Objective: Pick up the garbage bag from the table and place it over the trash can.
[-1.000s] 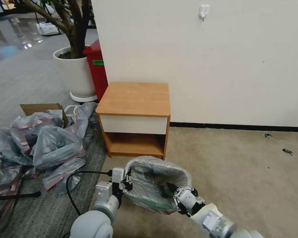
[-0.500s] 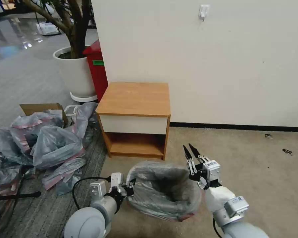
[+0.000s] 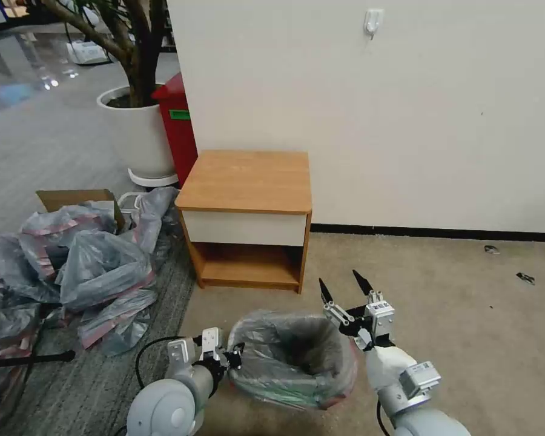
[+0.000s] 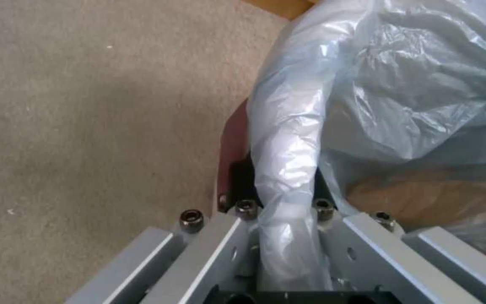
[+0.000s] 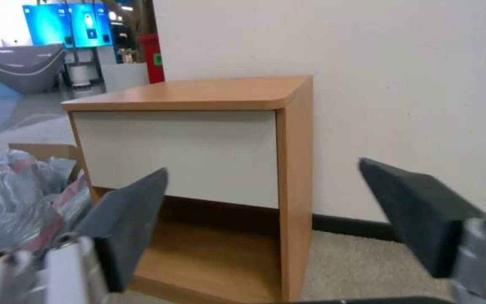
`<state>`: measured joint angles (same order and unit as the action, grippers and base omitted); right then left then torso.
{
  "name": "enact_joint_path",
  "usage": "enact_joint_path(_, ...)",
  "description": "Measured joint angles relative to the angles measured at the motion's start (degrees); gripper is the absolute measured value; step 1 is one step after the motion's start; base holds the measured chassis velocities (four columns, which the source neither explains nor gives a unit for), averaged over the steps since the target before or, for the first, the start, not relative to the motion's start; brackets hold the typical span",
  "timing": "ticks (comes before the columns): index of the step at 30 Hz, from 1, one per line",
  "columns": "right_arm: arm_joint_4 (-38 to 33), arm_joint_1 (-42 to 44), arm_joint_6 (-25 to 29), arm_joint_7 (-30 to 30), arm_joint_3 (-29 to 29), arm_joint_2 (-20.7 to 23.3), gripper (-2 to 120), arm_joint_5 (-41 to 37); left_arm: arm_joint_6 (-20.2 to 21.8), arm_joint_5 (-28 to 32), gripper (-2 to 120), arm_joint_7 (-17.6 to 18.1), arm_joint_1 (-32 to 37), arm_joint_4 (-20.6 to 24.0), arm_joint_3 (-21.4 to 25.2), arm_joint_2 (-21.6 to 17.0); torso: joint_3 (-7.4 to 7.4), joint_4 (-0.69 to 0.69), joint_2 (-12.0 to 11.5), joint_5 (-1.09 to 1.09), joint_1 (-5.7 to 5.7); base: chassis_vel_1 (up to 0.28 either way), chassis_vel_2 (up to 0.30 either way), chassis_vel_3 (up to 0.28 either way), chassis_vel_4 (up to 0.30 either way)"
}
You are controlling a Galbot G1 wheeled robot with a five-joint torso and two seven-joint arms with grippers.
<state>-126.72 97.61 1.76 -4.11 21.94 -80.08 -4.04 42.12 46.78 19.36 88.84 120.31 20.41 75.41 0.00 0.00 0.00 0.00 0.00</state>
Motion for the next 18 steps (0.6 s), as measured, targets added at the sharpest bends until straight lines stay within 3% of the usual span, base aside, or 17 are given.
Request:
enact_joint_path(2,0.1,0.0,0.0,0.0,0.0,0.0,96,-0.1,0.0,-0.1,2,-0.1,0.0,-0.1,-0.2,0.0,0.0,0.0,0.0,0.0,0.0,0.0,0.0,0.0,0.0)
enact_joint_path(11,0.5,-0.2,-0.1,-0.1,0.0,0.1,100,-0.4,-0.2,-1.3,32,-0.6,-0.7,-1.2,-0.4,-0.1,0.0,0.0,0.0,0.0,0.0,0.0,0.0,0.0,0.0)
enact_joint_path(13,0.5,-0.2,-0.1,-0.1,0.1,0.2,100,-0.4,-0.4,-1.6,43,-1.4,-0.8,-1.2,-0.3,-0.5,0.0,0.0,0.0,0.0,0.0,0.0,0.0,0.0,0.0)
enact_joint_path(18,0.4,0.1,-0.1,-0.2,0.0,-0.2,100,-0.2,-1.2,-2.7,59,-3.3,-1.3,-1.1,-0.5,-1.3,0.0,0.0,0.0,0.0,0.0,0.0,0.0,0.0,0.0)
